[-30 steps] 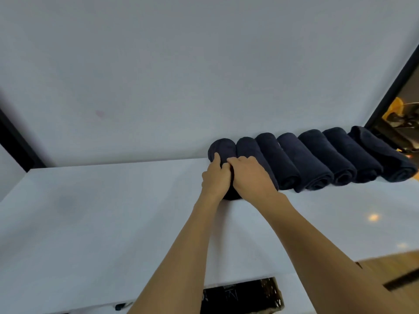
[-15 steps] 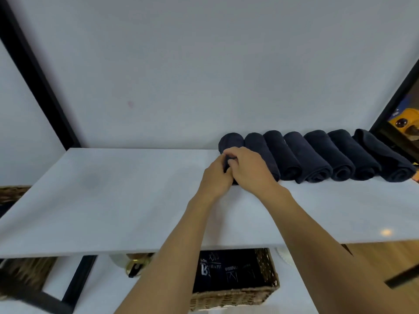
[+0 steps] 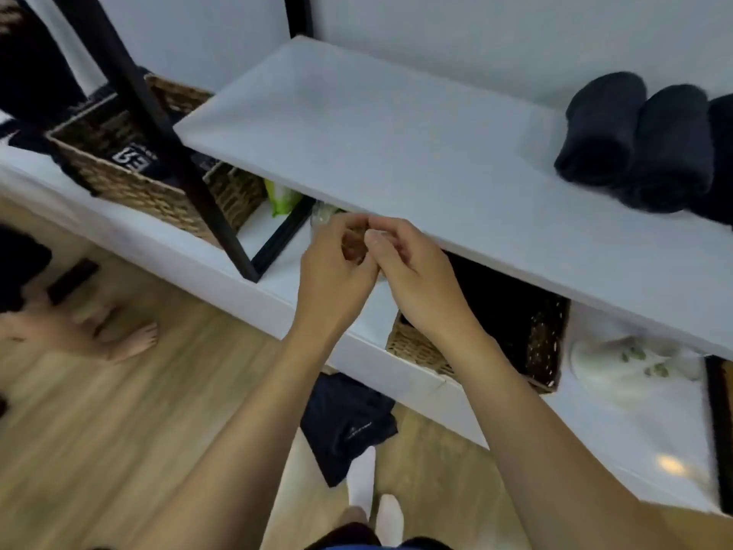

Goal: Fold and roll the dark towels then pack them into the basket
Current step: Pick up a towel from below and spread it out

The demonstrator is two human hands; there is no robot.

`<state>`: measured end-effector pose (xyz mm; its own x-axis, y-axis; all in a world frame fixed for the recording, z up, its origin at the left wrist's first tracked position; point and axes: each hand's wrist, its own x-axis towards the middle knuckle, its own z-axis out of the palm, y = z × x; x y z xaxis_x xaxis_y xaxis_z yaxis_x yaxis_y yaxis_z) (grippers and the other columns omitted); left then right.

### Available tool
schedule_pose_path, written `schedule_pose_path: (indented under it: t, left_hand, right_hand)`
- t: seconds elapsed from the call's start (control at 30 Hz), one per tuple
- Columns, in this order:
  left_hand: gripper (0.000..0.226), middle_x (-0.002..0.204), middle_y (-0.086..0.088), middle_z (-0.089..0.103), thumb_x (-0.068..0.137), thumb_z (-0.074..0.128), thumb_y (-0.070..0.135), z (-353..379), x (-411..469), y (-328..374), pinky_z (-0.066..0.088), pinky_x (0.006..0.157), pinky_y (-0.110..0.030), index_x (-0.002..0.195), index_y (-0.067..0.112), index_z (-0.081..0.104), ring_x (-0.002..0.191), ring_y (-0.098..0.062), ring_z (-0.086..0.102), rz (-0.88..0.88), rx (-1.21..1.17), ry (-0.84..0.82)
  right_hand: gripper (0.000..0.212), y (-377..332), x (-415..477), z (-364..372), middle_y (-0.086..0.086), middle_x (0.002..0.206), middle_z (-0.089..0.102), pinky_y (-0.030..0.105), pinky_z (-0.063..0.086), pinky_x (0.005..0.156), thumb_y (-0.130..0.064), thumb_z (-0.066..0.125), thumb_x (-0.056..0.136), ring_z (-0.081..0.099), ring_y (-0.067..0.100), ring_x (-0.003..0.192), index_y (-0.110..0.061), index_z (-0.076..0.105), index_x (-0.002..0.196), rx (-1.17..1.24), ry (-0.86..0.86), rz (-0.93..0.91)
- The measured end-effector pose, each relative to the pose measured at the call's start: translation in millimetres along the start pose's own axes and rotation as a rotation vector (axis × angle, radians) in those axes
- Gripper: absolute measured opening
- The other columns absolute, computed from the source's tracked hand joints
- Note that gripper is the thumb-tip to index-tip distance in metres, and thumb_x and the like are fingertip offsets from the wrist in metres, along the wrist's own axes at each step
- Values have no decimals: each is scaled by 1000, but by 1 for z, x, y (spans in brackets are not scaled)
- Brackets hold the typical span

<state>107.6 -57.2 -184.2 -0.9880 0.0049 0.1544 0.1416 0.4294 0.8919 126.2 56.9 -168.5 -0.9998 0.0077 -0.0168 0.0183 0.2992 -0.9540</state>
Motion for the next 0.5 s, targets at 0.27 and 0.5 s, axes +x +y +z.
schedule_pose_path:
  t: [0.27,0.5]
  left_hand:
    - [38,105,2,63,89,61,34,23,-70,-171,51,78,-25,125,24,57,93,-12,62,-454,75,-25]
    - [38,94,3,61,89,63,33,82,-98,-367,47,80,-26,121,15,57,96,-17,62,-709,122,-135]
  right_hand:
    - [33,156,-38,94,-7,113,66,38,51,95,-46,47,97,61,8,105,-28,60,121,-31,-182,319]
    - [34,339,-44,176,-5,104,64,26,45,79,-44,46,97,60,11,94,-20,60,117,-112,-218,558]
